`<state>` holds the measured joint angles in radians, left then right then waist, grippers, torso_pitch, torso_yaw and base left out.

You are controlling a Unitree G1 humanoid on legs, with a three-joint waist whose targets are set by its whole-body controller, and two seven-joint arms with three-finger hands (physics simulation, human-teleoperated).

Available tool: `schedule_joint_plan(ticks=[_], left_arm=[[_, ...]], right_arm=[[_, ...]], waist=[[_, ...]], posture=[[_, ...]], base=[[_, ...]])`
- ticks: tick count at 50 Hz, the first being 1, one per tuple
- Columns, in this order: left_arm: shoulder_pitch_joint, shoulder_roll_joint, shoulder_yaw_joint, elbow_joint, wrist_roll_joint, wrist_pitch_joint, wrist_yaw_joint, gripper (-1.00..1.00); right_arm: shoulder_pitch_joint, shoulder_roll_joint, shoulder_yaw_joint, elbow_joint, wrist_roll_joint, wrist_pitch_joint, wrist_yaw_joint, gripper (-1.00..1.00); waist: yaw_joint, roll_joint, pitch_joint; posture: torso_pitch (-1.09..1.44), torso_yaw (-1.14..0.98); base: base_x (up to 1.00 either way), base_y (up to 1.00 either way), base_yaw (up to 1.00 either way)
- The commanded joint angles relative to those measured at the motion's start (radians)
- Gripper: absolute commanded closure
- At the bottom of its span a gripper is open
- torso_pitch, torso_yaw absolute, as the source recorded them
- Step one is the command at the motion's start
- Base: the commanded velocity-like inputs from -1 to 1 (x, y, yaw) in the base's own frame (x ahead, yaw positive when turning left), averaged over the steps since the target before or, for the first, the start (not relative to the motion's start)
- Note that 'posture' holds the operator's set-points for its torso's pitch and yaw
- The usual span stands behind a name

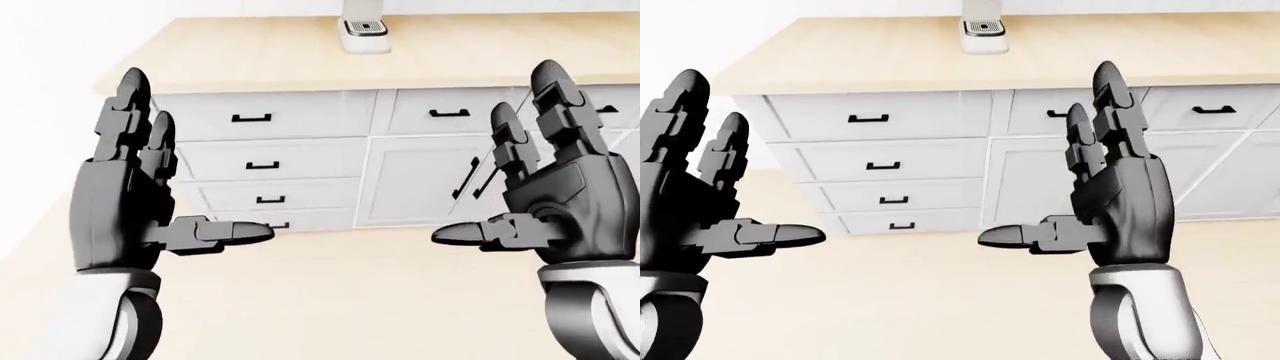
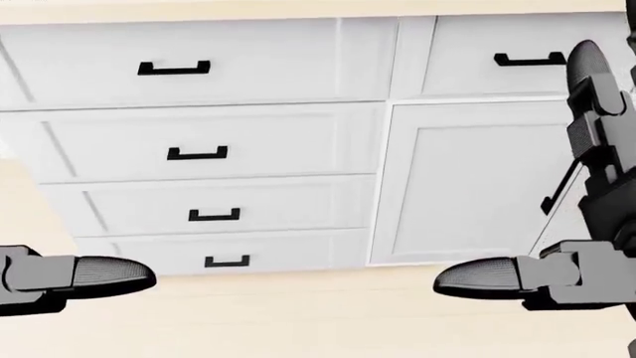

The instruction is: Navigate to the stove.

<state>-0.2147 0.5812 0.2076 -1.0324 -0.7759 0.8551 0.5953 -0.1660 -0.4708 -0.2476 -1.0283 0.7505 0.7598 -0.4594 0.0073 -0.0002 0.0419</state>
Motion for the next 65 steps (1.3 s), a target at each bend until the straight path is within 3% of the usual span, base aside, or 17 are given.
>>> schedule_joint_plan(ticks=[1,2,14,18,21,22,24,31,35,36,38,45,48,57,61,62,65], left_arm=[[-0.013,0.006,0.010,-0.015,0.025,-0.025,-0.008,-1.00],[-0.015,0.013,0.011,-0.015,0.018,-0.027,-0.003,-1.00],[-0.007,-0.004,0.011,-0.015,0.056,-0.028,-0.032,-1.00],[-0.008,-0.008,0.014,-0.015,0.063,-0.024,-0.042,-1.00],[-0.008,-0.002,0.014,-0.015,0.053,-0.026,-0.034,-1.00],[-0.007,-0.001,0.016,-0.015,0.050,-0.028,-0.034,-1.00],[-0.007,0.002,0.013,-0.015,0.048,-0.031,-0.031,-1.00],[-0.005,0.005,-0.001,-0.015,0.049,-0.036,-0.028,-1.00],[-0.013,-0.004,0.000,-0.015,0.054,-0.025,-0.032,-1.00],[-0.010,-0.010,0.003,-0.015,0.062,-0.024,-0.039,-1.00],[-0.012,-0.017,0.004,-0.015,0.069,-0.020,-0.047,-1.00],[-0.015,-0.024,0.009,-0.015,0.075,-0.014,-0.055,-1.00],[-0.016,-0.015,0.004,-0.015,0.065,-0.017,-0.043,-1.00],[-0.001,-0.044,-0.013,-0.015,0.121,-0.019,-0.082,-1.00],[-0.003,-0.042,-0.014,-0.015,0.113,-0.020,-0.077,-1.00],[-0.007,-0.038,-0.020,-0.015,0.112,-0.019,-0.073,-1.00],[-0.010,-0.042,-0.007,-0.015,0.103,-0.013,-0.075,-1.00]], right_arm=[[-0.013,-0.003,-0.017,-0.019,-0.017,-0.018,0.010,-1.00],[-0.011,0.004,-0.020,-0.019,-0.019,-0.016,0.014,-1.00],[-0.004,0.062,-0.035,-0.019,-0.076,0.018,0.067,-1.00],[-0.007,0.068,-0.033,-0.019,-0.083,0.022,0.075,-1.00],[-0.005,0.075,-0.033,-0.019,-0.093,0.023,0.083,-1.00],[-0.004,0.077,-0.033,-0.019,-0.098,0.023,0.087,-1.00],[-0.007,0.077,-0.037,-0.019,-0.094,0.027,0.086,-1.00],[0.000,0.063,-0.033,-0.019,-0.084,0.018,0.073,-1.00],[-0.005,0.086,-0.036,-0.019,-0.109,0.034,0.094,-1.00],[-0.006,0.086,-0.036,-0.019,-0.106,0.033,0.093,-1.00],[-0.004,0.096,-0.038,-0.019,-0.121,0.035,0.105,-1.00],[-0.010,0.115,-0.043,-0.019,-0.144,0.055,0.125,-1.00],[-0.008,0.118,-0.046,-0.019,-0.146,0.052,0.133,-1.00],[0.001,0.136,-0.040,-0.019,-0.184,0.047,0.159,-1.00],[0.003,0.137,-0.040,-0.019,-0.186,0.048,0.160,-1.00],[0.004,0.140,-0.040,-0.019,-0.191,0.048,0.164,-1.00],[-0.003,0.143,-0.040,-0.019,-0.197,0.057,0.168,-1.00]], waist=[[0.000,-0.001,-0.014],[-0.004,0.003,-0.032],[-0.017,-0.004,-0.017],[-0.016,0.028,-0.012],[-0.012,0.088,-0.007],[0.001,0.047,-0.007],[-0.005,0.068,-0.005],[-0.003,0.018,-0.011],[-0.001,-0.071,-0.028],[-0.012,-0.028,-0.016],[-0.012,-0.039,-0.017],[-0.008,0.022,0.005],[-0.008,0.101,-0.012],[-0.005,0.026,-0.007],[-0.007,-0.074,-0.028],[-0.015,-0.039,-0.018],[-0.017,-0.031,-0.024]], posture=[[0.00,0.00],[0.00,0.00],[0.00,0.00],[0.00,0.00],[0.00,0.00],[0.00,0.00],[0.00,0.00],[0.00,0.00],[0.00,0.00],[0.00,0.00],[0.00,0.00],[0.00,0.00],[0.00,0.00],[0.00,0.00],[0.00,0.00],[0.00,0.00],[0.00,0.00]], base=[[0.00,0.00,0.00],[0.00,0.00,-0.08],[-0.01,0.00,-0.35],[-0.02,0.00,-0.17],[-0.02,0.00,-0.17],[-0.02,0.00,-0.16],[-0.02,0.00,-0.18],[-0.02,0.00,-0.18],[-0.02,0.00,-0.19],[-0.02,0.00,-0.25],[-0.02,0.00,-0.29],[-0.01,0.00,-0.30],[-0.02,0.00,-0.47],[-0.02,0.00,-0.44],[-0.02,0.00,-0.33],[-0.02,0.00,-0.33],[-0.02,0.00,-0.33]])
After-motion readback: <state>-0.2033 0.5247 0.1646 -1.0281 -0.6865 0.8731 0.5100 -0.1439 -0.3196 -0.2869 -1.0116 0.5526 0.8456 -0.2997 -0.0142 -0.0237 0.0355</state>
